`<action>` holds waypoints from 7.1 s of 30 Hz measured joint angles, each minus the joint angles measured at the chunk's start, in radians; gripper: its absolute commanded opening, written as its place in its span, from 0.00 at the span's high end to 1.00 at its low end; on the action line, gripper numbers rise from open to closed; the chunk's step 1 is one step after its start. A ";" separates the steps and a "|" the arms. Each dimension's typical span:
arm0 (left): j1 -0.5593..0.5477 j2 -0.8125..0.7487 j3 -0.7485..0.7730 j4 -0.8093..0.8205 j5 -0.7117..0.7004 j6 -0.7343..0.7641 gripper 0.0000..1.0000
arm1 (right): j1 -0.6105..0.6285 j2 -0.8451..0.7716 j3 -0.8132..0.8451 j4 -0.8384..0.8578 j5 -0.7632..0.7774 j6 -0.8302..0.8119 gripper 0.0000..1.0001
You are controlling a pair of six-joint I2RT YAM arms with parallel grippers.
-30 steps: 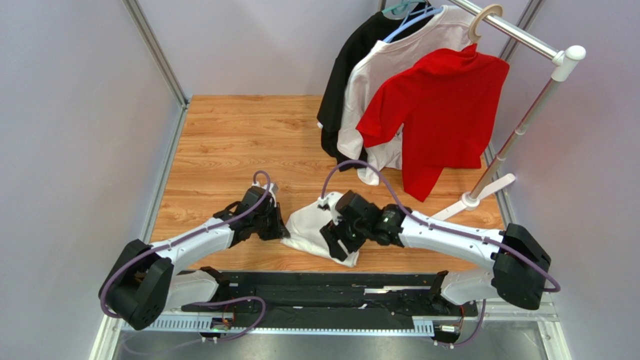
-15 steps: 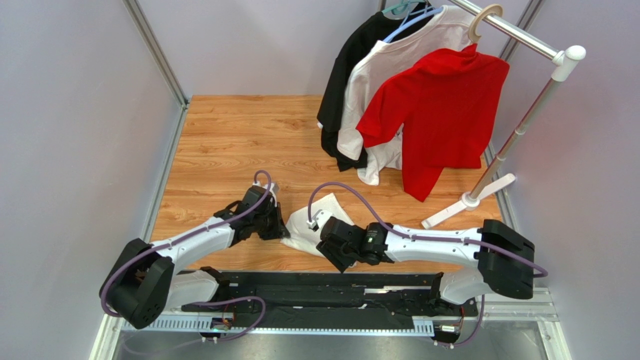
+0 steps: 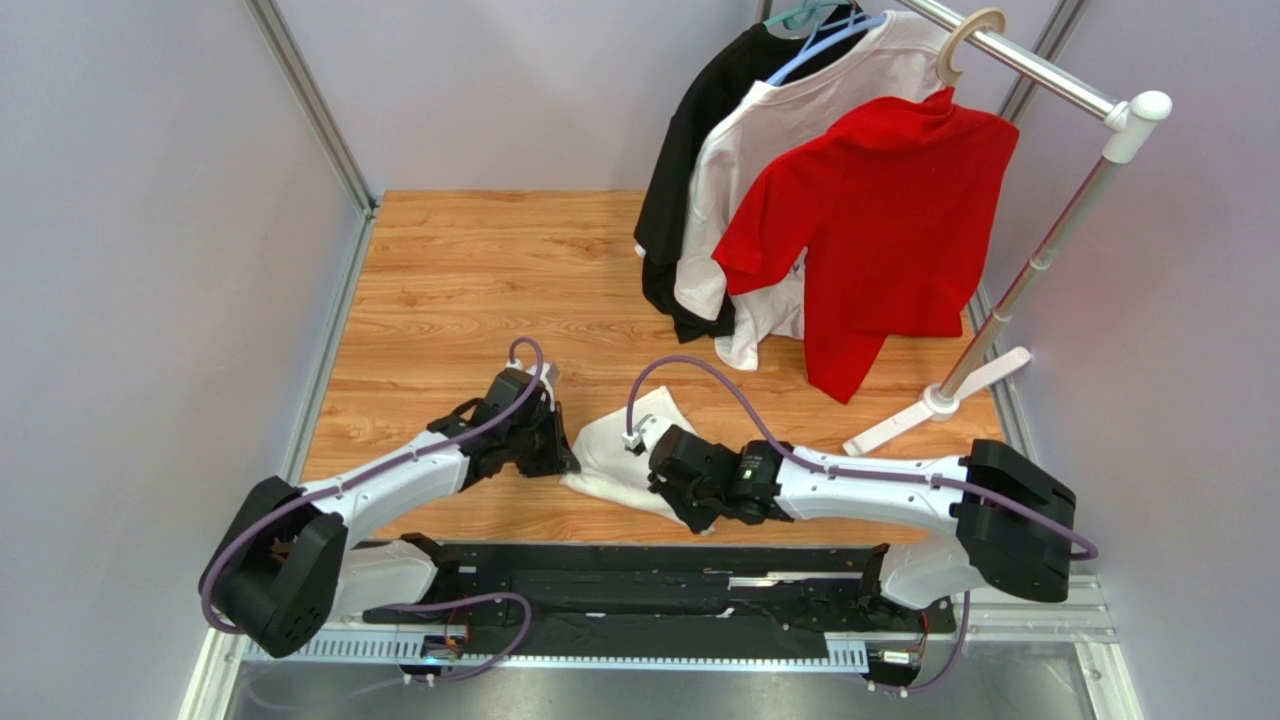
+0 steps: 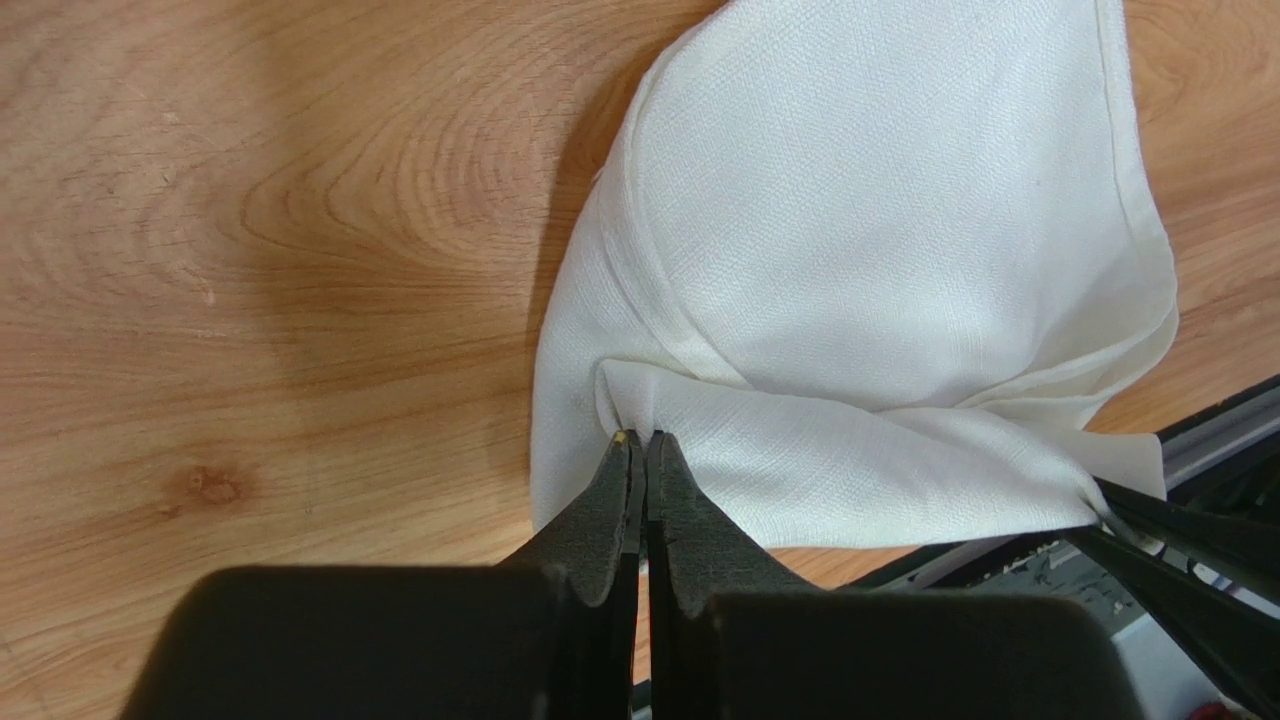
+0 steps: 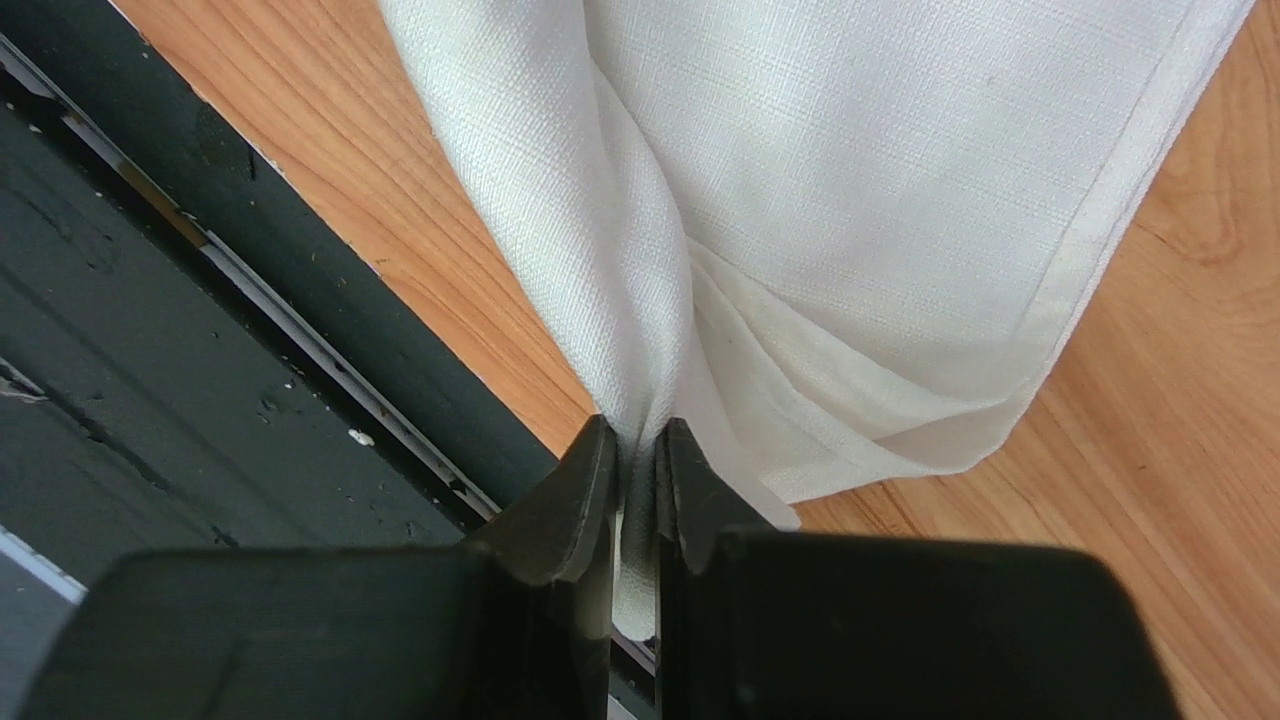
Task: Fold the napkin, place the utensils inside, and roll it up
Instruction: Roll the napkin with the utensil
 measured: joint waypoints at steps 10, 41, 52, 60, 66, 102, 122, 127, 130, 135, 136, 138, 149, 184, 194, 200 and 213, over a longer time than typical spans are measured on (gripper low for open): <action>0.003 -0.046 0.004 -0.052 -0.037 0.021 0.57 | -0.171 0.049 -0.008 0.086 -0.281 0.000 1.00; 0.003 -0.522 -0.071 -0.250 -0.220 -0.019 0.36 | -0.273 0.265 0.080 0.150 -0.616 0.031 1.00; 0.003 -0.443 -0.116 -0.244 -0.168 -0.050 0.48 | -0.310 0.320 0.121 0.107 -0.681 0.031 1.00; 0.003 -0.454 -0.121 -0.232 -0.164 -0.066 0.46 | -0.329 0.348 0.135 0.090 -0.718 0.031 1.00; 0.003 -0.524 -0.141 -0.233 -0.157 -0.081 0.46 | -0.343 0.369 0.145 0.082 -0.745 0.031 1.00; -0.002 -0.204 -0.035 -0.237 -0.210 -0.083 1.00 | -0.357 0.278 0.213 -0.140 -0.555 -0.002 0.34; -0.001 -0.126 0.009 -0.236 -0.209 -0.030 1.00 | 0.116 0.058 0.086 0.312 0.040 -0.331 0.37; -0.001 -0.111 0.017 -0.236 -0.209 -0.027 1.00 | 0.167 0.168 0.086 0.407 0.090 -0.406 0.39; -0.001 -0.101 0.024 -0.237 -0.208 -0.024 1.00 | 0.181 0.209 0.086 0.439 0.101 -0.431 0.39; -0.001 -0.093 0.028 -0.237 -0.207 -0.021 1.00 | 0.180 0.258 0.086 0.472 0.113 -0.454 0.40; -0.001 -0.092 0.029 -0.237 -0.206 -0.020 1.00 | 0.179 0.270 0.086 0.479 0.117 -0.458 0.40; -0.001 -0.091 0.029 -0.236 -0.205 -0.019 1.00 | 0.175 0.285 0.082 0.493 0.123 -0.460 0.40; -0.001 -0.066 0.045 -0.235 -0.201 0.002 1.00 | 0.152 0.315 0.063 0.555 0.153 -0.476 0.40; 0.120 0.017 0.183 -0.275 -0.220 0.100 0.30 | -0.042 0.363 0.216 0.354 -0.113 -0.280 1.00; 0.166 -0.162 0.102 -0.291 -0.220 0.085 0.30 | -0.108 0.356 0.254 0.233 -0.255 -0.209 1.00; 0.168 -0.291 0.011 -0.256 -0.174 0.081 0.32 | -0.182 0.398 0.315 0.148 -0.397 -0.197 1.00; 0.168 -0.443 -0.129 -0.090 0.016 0.082 0.33 | -0.328 0.539 0.437 0.037 -0.730 -0.200 1.00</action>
